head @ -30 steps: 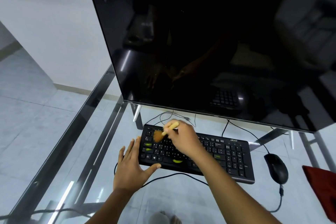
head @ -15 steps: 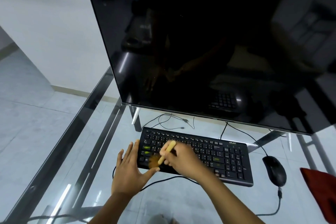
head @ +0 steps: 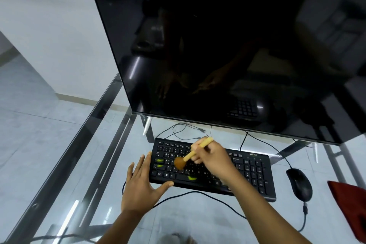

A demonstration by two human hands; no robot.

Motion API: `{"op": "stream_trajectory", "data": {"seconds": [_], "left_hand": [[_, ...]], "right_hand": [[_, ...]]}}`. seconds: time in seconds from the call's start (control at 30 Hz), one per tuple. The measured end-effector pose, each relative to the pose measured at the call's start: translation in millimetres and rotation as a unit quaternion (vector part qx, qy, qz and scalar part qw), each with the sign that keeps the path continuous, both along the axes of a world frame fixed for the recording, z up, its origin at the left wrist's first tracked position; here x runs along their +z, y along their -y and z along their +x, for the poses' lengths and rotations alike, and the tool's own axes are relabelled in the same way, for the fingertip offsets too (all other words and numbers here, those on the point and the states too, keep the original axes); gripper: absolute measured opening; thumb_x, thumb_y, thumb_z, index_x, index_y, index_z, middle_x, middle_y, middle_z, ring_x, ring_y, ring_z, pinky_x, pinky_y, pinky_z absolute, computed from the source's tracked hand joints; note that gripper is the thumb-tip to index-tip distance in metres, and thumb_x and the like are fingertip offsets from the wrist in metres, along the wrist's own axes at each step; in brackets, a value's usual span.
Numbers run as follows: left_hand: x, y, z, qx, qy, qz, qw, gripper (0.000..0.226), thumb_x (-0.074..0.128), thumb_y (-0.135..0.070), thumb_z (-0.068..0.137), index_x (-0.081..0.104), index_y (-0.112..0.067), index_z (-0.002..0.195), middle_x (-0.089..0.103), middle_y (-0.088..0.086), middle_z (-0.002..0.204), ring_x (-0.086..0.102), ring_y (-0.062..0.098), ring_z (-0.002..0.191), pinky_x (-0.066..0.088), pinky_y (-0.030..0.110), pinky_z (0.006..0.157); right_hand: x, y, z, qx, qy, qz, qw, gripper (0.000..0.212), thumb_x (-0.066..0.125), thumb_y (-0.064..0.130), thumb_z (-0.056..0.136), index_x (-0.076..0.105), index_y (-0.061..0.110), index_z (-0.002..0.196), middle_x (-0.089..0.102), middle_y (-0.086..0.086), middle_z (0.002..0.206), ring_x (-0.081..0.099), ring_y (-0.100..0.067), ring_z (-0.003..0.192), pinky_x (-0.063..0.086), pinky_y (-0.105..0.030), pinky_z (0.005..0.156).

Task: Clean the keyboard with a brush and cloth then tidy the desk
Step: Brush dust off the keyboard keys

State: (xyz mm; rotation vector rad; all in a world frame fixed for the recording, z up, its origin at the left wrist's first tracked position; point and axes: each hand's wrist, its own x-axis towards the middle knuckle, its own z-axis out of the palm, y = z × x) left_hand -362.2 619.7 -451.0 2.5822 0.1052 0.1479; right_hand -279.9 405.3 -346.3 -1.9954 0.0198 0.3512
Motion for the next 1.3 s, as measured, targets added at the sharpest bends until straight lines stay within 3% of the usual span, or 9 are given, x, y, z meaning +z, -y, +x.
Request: {"op": "stream_trajectory", "data": {"seconds": [0.13,0.27,0.5,0.67,0.77,0.9,1.07,1.17,1.3], "left_hand": [[-1,1,0,-0.006,0.002,-0.001,1.000,0.107,0.049,-0.084,0.071,0.019,-0.020,0.151,0.037,-0.001,0.152,0.022,0.012,0.144,0.005,0.035,0.120],[-5,-1,1,-0.015,0.006,0.005,1.000,0.107,0.048,-0.084,0.072,0.018,-0.019,0.152,0.038,0.000,0.151,0.024,0.014,0.144,0.006,0.037,0.120],[-5,-1,0,-0.014,0.005,0.004,1.000,0.108,0.049,-0.084,0.072,0.017,-0.020,0.152,0.038,0.001,0.151,0.022,0.012,0.144,0.006,0.036,0.120],[-4,1,1,-0.012,0.006,0.004,1.000,0.107,0.048,-0.084,0.072,0.020,-0.018,0.151,0.039,0.002,0.150,0.023,0.014,0.144,0.007,0.037,0.120],[-5,0,1,-0.008,0.006,-0.001,1.000,0.105,0.044,-0.084,0.073,0.019,-0.020,0.152,0.040,0.003,0.150,0.023,0.013,0.144,0.009,0.039,0.120],[-4,0,1,-0.010,0.004,0.004,1.000,0.108,0.048,-0.085,0.071,0.018,-0.019,0.152,0.039,0.003,0.151,0.023,0.014,0.144,0.006,0.036,0.120],[-5,-1,1,-0.008,0.006,-0.007,1.000,0.107,0.046,-0.085,0.072,0.018,-0.021,0.152,0.038,0.004,0.151,0.021,0.013,0.145,0.005,0.037,0.120],[-7,-1,0,-0.010,0.008,-0.003,1.000,0.108,0.049,-0.085,0.070,0.017,-0.022,0.152,0.040,0.002,0.150,0.023,0.013,0.145,0.007,0.038,0.120],[-6,0,3,-0.008,0.014,-0.008,1.000,0.107,0.050,-0.084,0.070,0.017,-0.022,0.152,0.041,0.000,0.149,0.023,0.012,0.144,0.009,0.040,0.120]], "right_hand": [[-12,1,-12,0.067,0.197,-0.118,0.971,0.008,0.058,0.022,0.094,0.066,0.023,0.094,0.058,0.011,0.099,0.057,-0.003,0.087,0.047,-0.018,0.079],[-14,-5,-36,0.191,0.145,-0.082,0.967,0.010,0.058,0.031,0.093,0.066,0.026,0.094,0.058,0.014,0.096,0.057,-0.003,0.089,0.050,-0.030,0.080],[-18,-7,-48,0.159,0.146,-0.041,0.976,0.010,0.058,0.027,0.092,0.067,0.025,0.094,0.058,0.014,0.095,0.059,-0.006,0.089,0.050,-0.031,0.080],[-21,-2,-45,0.099,0.171,-0.064,0.978,0.008,0.059,0.024,0.093,0.067,0.024,0.095,0.059,0.011,0.098,0.059,-0.004,0.090,0.047,-0.019,0.079],[-16,-6,-51,0.099,0.099,-0.007,0.990,0.008,0.059,0.018,0.094,0.066,0.017,0.091,0.071,-0.006,0.088,0.067,-0.014,0.080,0.055,-0.030,0.077],[-21,-2,-43,0.050,0.124,-0.047,0.990,0.010,0.060,0.018,0.093,0.069,0.021,0.092,0.065,0.007,0.093,0.064,-0.009,0.084,0.052,-0.025,0.079],[-13,4,-39,0.032,0.047,0.048,0.997,0.015,0.055,0.016,0.097,0.063,0.003,0.098,0.070,-0.013,0.083,0.067,-0.023,0.076,0.057,-0.038,0.076],[-17,17,-28,-0.029,0.030,0.041,0.998,0.010,0.057,0.017,0.095,0.065,0.012,0.094,0.072,-0.005,0.084,0.068,-0.016,0.079,0.056,-0.028,0.075],[-15,30,-12,-0.104,0.135,-0.049,0.984,0.009,0.059,0.019,0.094,0.066,0.021,0.090,0.067,0.005,0.091,0.064,-0.005,0.084,0.048,-0.011,0.075]]}}
